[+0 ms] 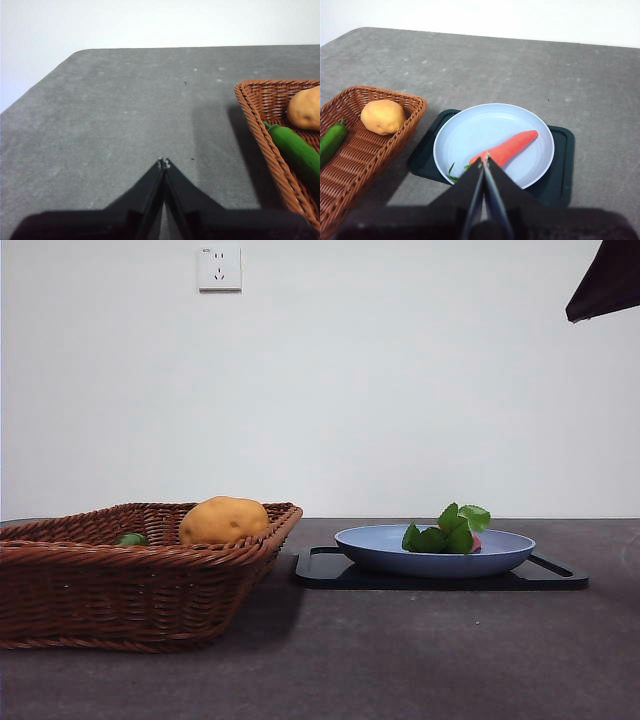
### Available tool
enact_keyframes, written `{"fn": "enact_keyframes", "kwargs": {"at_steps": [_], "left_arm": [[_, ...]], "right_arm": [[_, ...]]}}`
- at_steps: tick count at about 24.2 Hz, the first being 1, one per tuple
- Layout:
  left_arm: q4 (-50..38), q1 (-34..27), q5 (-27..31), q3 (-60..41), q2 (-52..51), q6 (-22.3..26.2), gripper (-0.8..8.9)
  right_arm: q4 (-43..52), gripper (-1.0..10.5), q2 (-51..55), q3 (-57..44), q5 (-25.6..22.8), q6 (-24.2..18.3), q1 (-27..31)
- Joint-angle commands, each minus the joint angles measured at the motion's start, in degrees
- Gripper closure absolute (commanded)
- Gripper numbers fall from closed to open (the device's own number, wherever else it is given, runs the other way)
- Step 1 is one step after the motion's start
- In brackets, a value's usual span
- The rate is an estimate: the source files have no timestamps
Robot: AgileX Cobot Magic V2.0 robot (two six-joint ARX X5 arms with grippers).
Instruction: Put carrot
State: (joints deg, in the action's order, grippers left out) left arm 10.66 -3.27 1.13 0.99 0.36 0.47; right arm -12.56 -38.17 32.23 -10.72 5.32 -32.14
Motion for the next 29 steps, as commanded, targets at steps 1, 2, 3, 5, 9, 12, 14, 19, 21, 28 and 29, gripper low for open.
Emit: {"fn": "enact_keyframes", "kwargs": {"at_steps": [1, 2, 3, 5, 9, 12, 14, 19, 21, 28, 29], "left_arm": [[-0.76, -0.2, 0.17, -0.61, -0.22, 0.81, 8.07], [-0.76, -0.2, 0.17, -0.61, -0.22, 0.81, 8.07], [-0.76, -0.2, 0.17, -0.61, -0.22, 0.81, 8.07], [-0.76, -0.2, 0.17, -0.61, -0.22, 0.81, 8.07], [-0.76, -0.2, 0.17, -0.61, -0.22, 0.81, 8.07], [-0.76, -0.2, 0.17, -0.61, -0.22, 0.81, 8.07], [-0.76, -0.2, 0.17, -0.61, -0.22, 0.81, 8.07], [-0.74, -0.2, 0.17, -0.61, -0.22, 0.81, 8.07], [-0.76, -0.2, 0.17, -0.61, -0.22, 0.81, 8.07], [-0.76, -0.2, 0.17, -0.61, -0.22, 0.81, 8.07], [-0.76, -0.2, 0.17, -0.61, -0.22, 0.81, 8.07]], "right_arm": [[0.5, 9.4, -0.11, 0.66, -0.28, 0.17, -0.17], [0.5, 9.4, -0.11, 0.66, -0.28, 0.17, -0.17], [0.5, 9.4, -0.13, 0.66, -0.28, 0.17, -0.17], [0.5, 9.4, -0.11, 0.66, -0.28, 0.17, -0.17], [0.52, 9.4, -0.11, 0.66, -0.28, 0.17, -0.17], [0.5, 9.4, -0.11, 0.66, -0.28, 0.17, -0.17], [0.42, 9.4, -0.11, 0.66, -0.42, -1.22, -0.17], [-0.33, 9.4, 1.44, 0.66, -6.99, -11.04, -0.07], [-2.58, 9.4, 4.22, 0.63, -10.01, -11.89, 1.22], [-7.17, 9.4, 15.93, -2.34, -0.24, -11.32, 14.05], [-6.75, 9.4, 17.51, -3.5, 0.46, -12.13, 16.02]]}}
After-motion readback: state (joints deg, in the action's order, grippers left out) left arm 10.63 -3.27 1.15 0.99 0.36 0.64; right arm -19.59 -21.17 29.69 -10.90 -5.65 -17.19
